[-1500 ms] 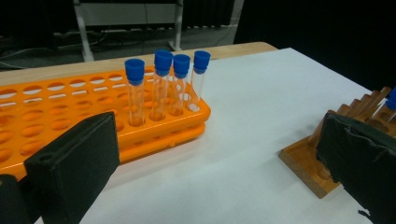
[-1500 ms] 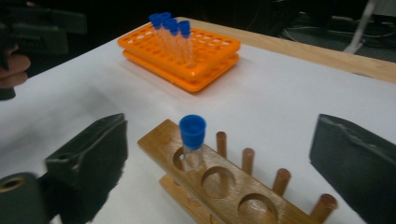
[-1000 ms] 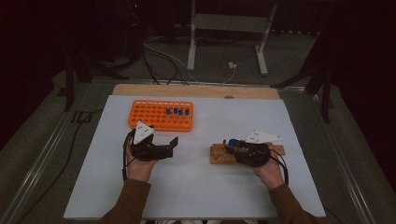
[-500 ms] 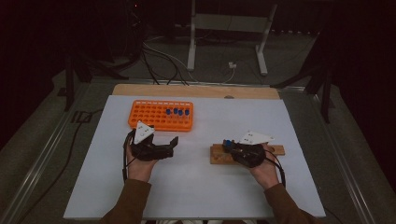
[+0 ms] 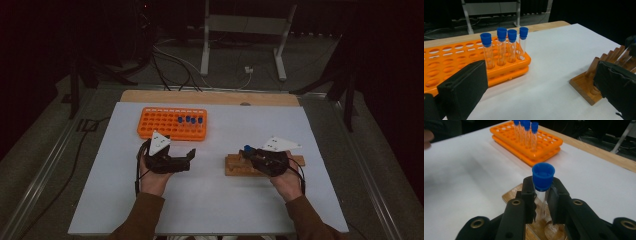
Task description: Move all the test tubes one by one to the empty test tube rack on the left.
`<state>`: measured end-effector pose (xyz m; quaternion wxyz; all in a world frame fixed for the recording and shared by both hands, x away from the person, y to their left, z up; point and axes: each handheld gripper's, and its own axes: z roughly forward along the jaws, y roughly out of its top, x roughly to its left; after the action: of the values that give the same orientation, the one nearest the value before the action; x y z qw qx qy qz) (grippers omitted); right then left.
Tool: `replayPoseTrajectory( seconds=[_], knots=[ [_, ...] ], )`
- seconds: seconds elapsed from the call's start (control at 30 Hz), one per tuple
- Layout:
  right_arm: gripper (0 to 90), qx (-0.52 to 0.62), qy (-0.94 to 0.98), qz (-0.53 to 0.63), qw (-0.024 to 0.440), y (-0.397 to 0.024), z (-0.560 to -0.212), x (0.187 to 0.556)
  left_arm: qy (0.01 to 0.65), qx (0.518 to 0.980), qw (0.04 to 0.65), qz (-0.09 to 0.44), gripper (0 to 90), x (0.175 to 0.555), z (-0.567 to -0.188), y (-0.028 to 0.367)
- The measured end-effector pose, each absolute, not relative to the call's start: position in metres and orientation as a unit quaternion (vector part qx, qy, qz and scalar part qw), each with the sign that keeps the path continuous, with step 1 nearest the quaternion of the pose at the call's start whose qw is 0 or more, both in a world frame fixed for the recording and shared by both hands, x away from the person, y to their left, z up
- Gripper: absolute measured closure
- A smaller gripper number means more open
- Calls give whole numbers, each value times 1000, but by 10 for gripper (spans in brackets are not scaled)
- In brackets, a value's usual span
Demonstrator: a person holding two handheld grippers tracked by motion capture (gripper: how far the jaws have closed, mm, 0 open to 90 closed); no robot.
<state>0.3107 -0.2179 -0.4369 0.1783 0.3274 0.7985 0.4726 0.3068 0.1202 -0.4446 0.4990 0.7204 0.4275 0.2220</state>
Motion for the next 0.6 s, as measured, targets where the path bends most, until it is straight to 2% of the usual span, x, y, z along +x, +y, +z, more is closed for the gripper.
replayPoseTrajectory(
  seconds=[0.6],
  knots=[
    [770,324,776,504,200,-232,-399,304,416,728,498,222,8,303,-444,111]
  ],
)
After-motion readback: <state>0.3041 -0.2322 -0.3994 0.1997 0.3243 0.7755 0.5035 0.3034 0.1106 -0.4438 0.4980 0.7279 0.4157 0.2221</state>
